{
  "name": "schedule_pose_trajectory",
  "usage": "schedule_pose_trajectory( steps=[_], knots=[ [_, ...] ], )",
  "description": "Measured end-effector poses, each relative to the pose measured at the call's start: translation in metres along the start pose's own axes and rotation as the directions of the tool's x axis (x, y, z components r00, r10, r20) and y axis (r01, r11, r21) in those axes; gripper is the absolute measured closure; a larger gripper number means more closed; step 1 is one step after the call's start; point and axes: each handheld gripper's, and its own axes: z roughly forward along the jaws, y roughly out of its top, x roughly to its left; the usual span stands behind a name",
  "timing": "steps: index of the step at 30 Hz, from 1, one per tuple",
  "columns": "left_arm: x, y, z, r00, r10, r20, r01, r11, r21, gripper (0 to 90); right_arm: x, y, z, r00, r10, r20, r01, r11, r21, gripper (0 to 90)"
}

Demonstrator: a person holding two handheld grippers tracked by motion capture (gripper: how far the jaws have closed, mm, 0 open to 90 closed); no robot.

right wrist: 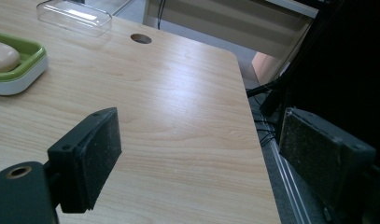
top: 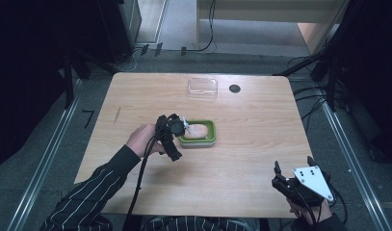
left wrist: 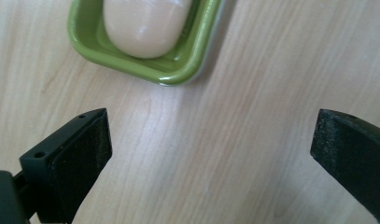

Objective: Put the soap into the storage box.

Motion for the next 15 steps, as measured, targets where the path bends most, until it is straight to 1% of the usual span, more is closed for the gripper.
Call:
schedule_pose_trajectory(
  steps=[1, 4, 6, 7, 11, 13, 14, 15],
  knots=[
    [-0.001, -0.001, 0.000, 1.0000, 0.006, 0.001, -0.006, 0.9999, 0.008, 0.0, 0.000, 0.000, 0.000, 1.0000, -0.001, 0.000, 0.001, 1.000, 0.000, 13.6],
    [-0.005, -0.004, 0.000, 0.9999, 0.009, 0.012, -0.010, 0.9999, 0.011, 0.0, 0.000, 0.000, 0.000, 1.0000, 0.003, 0.001, -0.003, 1.000, -0.004, 13.6],
    [-0.008, -0.006, 0.001, 0.9996, 0.021, 0.019, -0.022, 0.9995, 0.024, 0.0, 0.000, 0.000, 0.000, 1.0000, 0.000, 0.001, 0.000, 1.000, -0.004, 13.5],
    [-0.010, -0.008, 0.002, 0.9997, 0.016, 0.019, -0.017, 0.9996, 0.021, 0.0, 0.000, 0.000, 0.000, 1.0000, -0.001, 0.001, 0.001, 1.000, -0.003, 13.6],
    [-0.017, -0.015, 0.003, 0.9995, 0.020, 0.026, -0.021, 0.9992, 0.034, 0.0, 0.000, 0.000, 0.000, 1.0000, -0.001, -0.001, 0.001, 1.000, -0.003, 13.6],
    [-0.019, -0.018, 0.004, 0.9996, 0.008, 0.029, -0.009, 0.9992, 0.040, 0.0, 0.000, 0.000, 0.000, 1.0000, 0.004, 0.001, -0.004, 1.000, -0.003, 13.6],
    [-0.022, -0.021, 0.006, 0.9994, -0.002, 0.033, 0.001, 0.9995, 0.032, 0.0, 0.000, 0.000, 0.000, 1.0000, 0.002, 0.001, -0.002, 1.000, -0.001, 13.6],
    [-0.024, -0.023, 0.006, 0.9993, 0.002, 0.038, -0.003, 0.9994, 0.036, 0.0, 0.000, 0.000, 0.000, 1.0000, -0.002, 0.001, 0.002, 1.000, -0.002, 13.6]
  ],
)
